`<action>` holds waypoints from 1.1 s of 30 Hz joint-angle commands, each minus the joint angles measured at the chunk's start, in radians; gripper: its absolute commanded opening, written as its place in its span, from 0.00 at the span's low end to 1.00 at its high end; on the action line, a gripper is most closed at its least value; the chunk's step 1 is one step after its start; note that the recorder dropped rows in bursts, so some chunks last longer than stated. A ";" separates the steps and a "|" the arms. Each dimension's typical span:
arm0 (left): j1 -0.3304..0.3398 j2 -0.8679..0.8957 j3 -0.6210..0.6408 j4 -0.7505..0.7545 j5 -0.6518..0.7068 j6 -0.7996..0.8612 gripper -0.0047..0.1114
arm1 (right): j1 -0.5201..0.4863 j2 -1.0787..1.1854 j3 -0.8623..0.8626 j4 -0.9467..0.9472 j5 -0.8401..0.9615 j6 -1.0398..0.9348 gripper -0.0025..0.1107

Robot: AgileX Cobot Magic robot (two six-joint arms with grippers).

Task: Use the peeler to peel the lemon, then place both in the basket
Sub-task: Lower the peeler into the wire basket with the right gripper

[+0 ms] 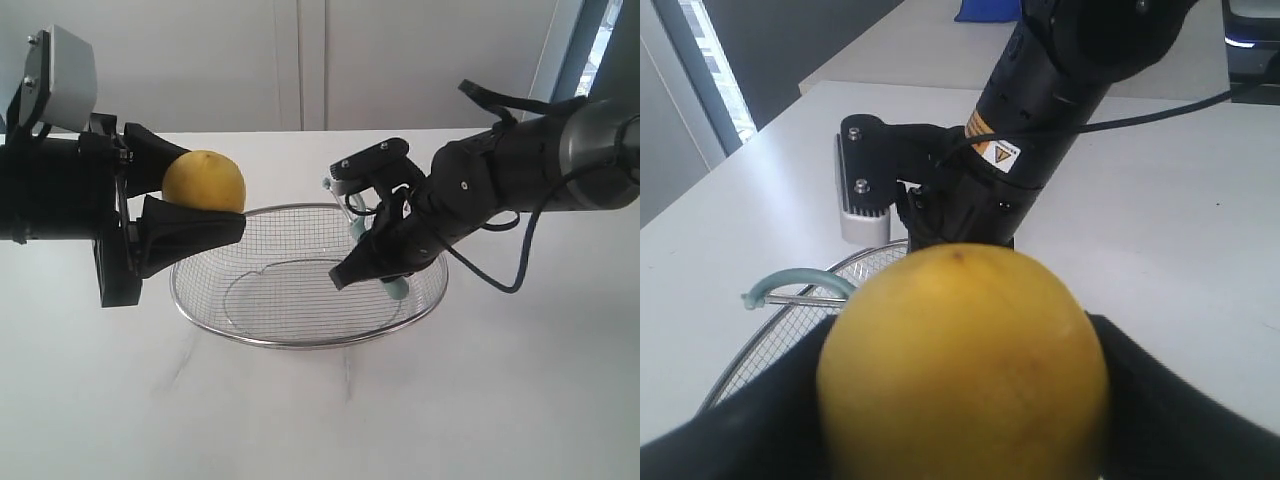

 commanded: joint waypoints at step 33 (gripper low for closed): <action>0.001 -0.008 -0.004 -0.030 0.025 0.122 0.04 | -0.006 0.010 -0.005 0.054 0.081 0.057 0.02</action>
